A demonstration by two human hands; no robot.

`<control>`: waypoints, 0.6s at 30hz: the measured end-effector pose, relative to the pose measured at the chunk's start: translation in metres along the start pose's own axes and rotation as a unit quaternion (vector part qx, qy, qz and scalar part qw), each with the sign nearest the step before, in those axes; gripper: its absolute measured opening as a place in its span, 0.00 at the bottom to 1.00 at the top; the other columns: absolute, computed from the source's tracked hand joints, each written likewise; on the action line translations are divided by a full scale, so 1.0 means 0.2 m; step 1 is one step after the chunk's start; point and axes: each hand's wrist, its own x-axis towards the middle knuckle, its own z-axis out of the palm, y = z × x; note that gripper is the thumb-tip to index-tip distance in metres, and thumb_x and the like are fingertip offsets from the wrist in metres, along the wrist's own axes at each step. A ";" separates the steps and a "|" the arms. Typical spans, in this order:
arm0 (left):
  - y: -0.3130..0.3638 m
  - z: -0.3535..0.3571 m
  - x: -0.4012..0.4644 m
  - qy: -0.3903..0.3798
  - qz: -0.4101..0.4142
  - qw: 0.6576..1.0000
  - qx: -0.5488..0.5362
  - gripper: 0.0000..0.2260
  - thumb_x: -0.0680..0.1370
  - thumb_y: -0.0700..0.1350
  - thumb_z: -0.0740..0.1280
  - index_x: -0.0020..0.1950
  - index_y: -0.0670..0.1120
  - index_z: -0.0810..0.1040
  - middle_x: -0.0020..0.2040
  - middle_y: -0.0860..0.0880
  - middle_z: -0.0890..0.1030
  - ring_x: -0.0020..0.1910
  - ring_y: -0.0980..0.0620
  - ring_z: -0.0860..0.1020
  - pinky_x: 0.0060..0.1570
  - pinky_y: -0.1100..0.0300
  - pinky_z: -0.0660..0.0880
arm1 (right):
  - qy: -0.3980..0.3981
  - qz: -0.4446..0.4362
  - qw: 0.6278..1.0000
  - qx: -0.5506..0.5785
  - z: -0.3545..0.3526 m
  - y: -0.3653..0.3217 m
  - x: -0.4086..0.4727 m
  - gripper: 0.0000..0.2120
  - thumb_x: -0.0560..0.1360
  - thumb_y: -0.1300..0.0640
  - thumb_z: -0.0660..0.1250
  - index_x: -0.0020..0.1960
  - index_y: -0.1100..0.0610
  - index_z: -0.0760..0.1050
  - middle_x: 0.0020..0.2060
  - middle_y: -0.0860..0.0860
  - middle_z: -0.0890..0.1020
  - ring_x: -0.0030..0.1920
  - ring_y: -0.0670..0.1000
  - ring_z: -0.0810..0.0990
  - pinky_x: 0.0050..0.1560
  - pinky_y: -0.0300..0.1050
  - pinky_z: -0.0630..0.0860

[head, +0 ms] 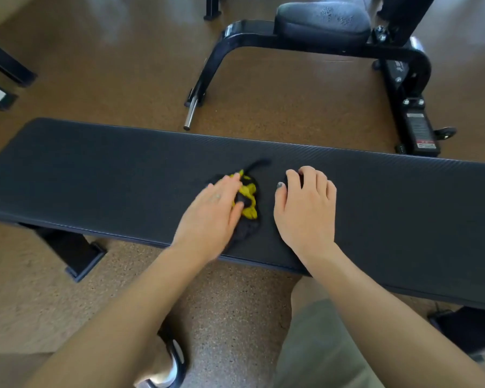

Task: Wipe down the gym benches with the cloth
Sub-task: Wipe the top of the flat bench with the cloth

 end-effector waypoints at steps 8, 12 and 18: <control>0.04 0.01 -0.19 -0.024 0.023 0.999 0.011 0.25 0.86 0.54 0.50 0.81 0.46 0.61 0.83 0.50 0.57 0.82 0.53 0.53 0.81 0.50 0.52 | 0.009 0.009 1.000 0.001 0.01 0.00 0.00 0.18 0.84 0.53 0.55 0.68 0.57 0.76 0.64 0.56 0.77 0.65 0.59 0.73 0.68 0.57 0.68; 0.02 0.01 -0.31 -0.055 0.094 0.993 0.034 0.26 0.86 0.57 0.49 0.82 0.48 0.61 0.83 0.53 0.56 0.83 0.56 0.51 0.81 0.52 0.51 | 0.008 0.000 1.000 -0.021 0.01 0.00 -0.01 0.18 0.85 0.52 0.55 0.68 0.58 0.75 0.64 0.57 0.77 0.66 0.60 0.73 0.68 0.58 0.68; -0.01 0.01 0.27 -0.032 -0.025 0.999 0.002 0.26 0.87 0.53 0.51 0.83 0.45 0.55 0.84 0.48 0.56 0.83 0.50 0.52 0.81 0.50 0.48 | -0.008 0.003 1.000 -0.014 0.01 0.00 0.00 0.18 0.84 0.53 0.56 0.69 0.57 0.74 0.66 0.56 0.76 0.68 0.59 0.72 0.70 0.58 0.67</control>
